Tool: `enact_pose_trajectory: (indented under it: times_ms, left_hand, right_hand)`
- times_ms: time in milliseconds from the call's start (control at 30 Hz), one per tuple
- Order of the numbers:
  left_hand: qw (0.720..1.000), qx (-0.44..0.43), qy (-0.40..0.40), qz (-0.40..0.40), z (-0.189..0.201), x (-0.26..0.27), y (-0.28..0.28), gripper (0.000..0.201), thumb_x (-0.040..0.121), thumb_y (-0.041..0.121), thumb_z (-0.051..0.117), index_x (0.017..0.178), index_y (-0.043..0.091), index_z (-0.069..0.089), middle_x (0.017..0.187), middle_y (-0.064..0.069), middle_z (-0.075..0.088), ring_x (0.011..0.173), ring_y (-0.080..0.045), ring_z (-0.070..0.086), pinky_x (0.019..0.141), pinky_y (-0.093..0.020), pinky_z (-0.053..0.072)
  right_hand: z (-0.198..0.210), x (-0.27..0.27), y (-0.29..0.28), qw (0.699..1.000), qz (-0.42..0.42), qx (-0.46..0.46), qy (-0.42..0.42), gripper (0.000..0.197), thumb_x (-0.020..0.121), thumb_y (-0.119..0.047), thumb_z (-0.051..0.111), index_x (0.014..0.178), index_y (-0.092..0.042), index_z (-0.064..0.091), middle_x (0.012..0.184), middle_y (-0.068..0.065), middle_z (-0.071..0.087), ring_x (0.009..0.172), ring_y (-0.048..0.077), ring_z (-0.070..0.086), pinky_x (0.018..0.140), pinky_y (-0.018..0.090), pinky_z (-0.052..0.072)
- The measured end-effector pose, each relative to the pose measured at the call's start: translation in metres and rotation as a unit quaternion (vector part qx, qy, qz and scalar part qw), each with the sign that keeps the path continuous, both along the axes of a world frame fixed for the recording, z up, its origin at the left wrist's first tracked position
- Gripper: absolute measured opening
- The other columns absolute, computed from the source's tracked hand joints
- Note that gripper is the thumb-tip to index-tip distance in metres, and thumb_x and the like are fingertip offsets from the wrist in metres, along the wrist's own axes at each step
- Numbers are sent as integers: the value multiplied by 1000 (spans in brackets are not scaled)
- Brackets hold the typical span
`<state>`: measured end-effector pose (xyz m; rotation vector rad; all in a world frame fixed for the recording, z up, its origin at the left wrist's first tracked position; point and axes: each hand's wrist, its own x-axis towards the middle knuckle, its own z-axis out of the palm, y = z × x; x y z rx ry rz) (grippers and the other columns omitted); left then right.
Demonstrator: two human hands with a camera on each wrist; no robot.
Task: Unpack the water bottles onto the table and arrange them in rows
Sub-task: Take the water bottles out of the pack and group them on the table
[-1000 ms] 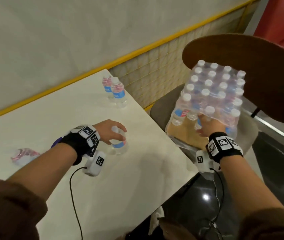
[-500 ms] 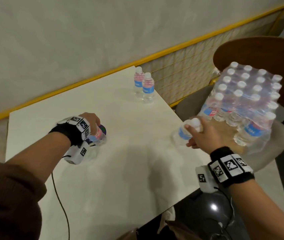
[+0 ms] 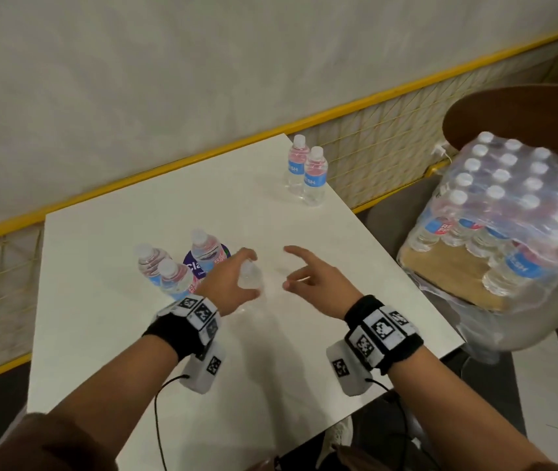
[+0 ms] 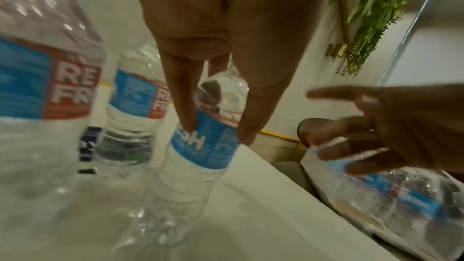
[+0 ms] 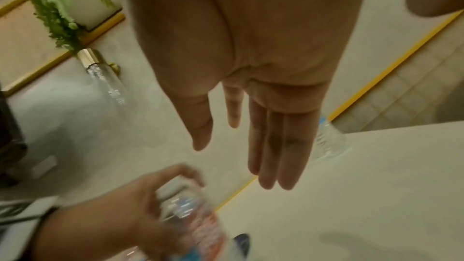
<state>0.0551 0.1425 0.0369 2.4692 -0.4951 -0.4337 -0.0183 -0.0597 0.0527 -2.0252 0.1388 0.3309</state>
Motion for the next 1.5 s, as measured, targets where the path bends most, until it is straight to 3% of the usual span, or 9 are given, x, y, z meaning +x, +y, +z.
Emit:
enact_pose_trajectory:
  times_ms: [233, 367, 467, 633, 867, 967, 1133, 1300, 1500]
  left_hand:
    - [978, 198, -58, 40, 12, 27, 34, 51, 74, 34, 72, 118, 17, 52, 115, -8, 56, 106, -31, 56, 85, -37, 47]
    - [933, 326, -151, 9, 29, 29, 21, 39, 83, 30, 63, 118, 13, 56, 121, -11, 49, 113, -34, 42, 90, -42, 44]
    - [933, 321, -166, -5, 37, 26, 2, 36, 85, 29, 61, 116, 12, 58, 119, -10, 48, 115, -33, 39, 87, -45, 46]
    - [946, 251, -192, -72, 44, 10, -49, 44, 82, 33, 66, 122, 18, 55, 130, -4, 46, 122, -28, 37, 89, -41, 46]
    - [979, 95, -61, -171, 21, -18, -153, 52, 84, 37, 64, 130, 25, 45, 129, 3, 48, 120, -19, 45, 100, -38, 41]
    - [975, 63, 16, -211, 11, -31, -201, 54, 84, 35, 65, 132, 23, 43, 128, 0, 51, 119, -18, 49, 100, -36, 42]
    - [975, 4, 59, -213, 4, -34, -260, 60, 84, 29, 67, 137, 19, 40, 134, -3, 47, 124, -20, 46, 104, -31, 38]
    - [978, 20, 5, -209, 0, -18, -291, 52, 83, 30, 67, 132, 26, 49, 153, -7, 19, 140, -27, 26, 113, -34, 28]
    - [961, 84, -9, -265, 2, 0, -327, 78, 79, 28, 70, 146, 20, 30, 158, -3, 5, 142, -30, 19, 114, -39, 26]
  right_hand:
    - [-21, -10, -134, 955, -273, -90, 71, 35, 84, -19, 66, 116, -6, 62, 95, 9, 65, 86, 25, 61, 82, 35, 50]
    - [-11, -12, -202, 897, -408, -151, 80, 50, 87, -21, 63, 132, -6, 48, 129, 16, 57, 120, 32, 53, 102, 38, 40]
    - [-9, -3, -230, 877, -467, -104, 40, 49, 86, -19, 62, 132, -7, 47, 126, 15, 57, 114, 32, 56, 94, 38, 45]
    - [-18, 18, -245, 907, -421, 19, 17, 75, 83, -13, 61, 146, -32, 24, 119, 4, 52, 104, 29, 59, 91, 48, 53]
    - [-32, 20, -251, 917, -391, -14, 85, 64, 83, -35, 65, 136, -9, 42, 94, 7, 66, 99, 29, 65, 94, 46, 51]
    - [-30, 22, -254, 929, -353, -44, 102, 85, 73, -50, 66, 145, -36, 22, 122, 6, 61, 115, 30, 57, 99, 46, 48]
    - [0, 22, -253, 932, -331, -74, 127, 49, 96, -36, 45, 142, -17, 39, 146, 8, 41, 132, 28, 40, 105, 37, 32]
    - [-8, 14, -254, 929, -357, -48, 88, 62, 93, -39, 52, 147, -24, 26, 147, 11, 39, 134, 30, 38, 108, 40, 32]
    - [-17, -2, -247, 949, -311, -56, 9, 35, 90, -24, 57, 125, -23, 54, 117, 8, 65, 108, 27, 62, 96, 44, 49]
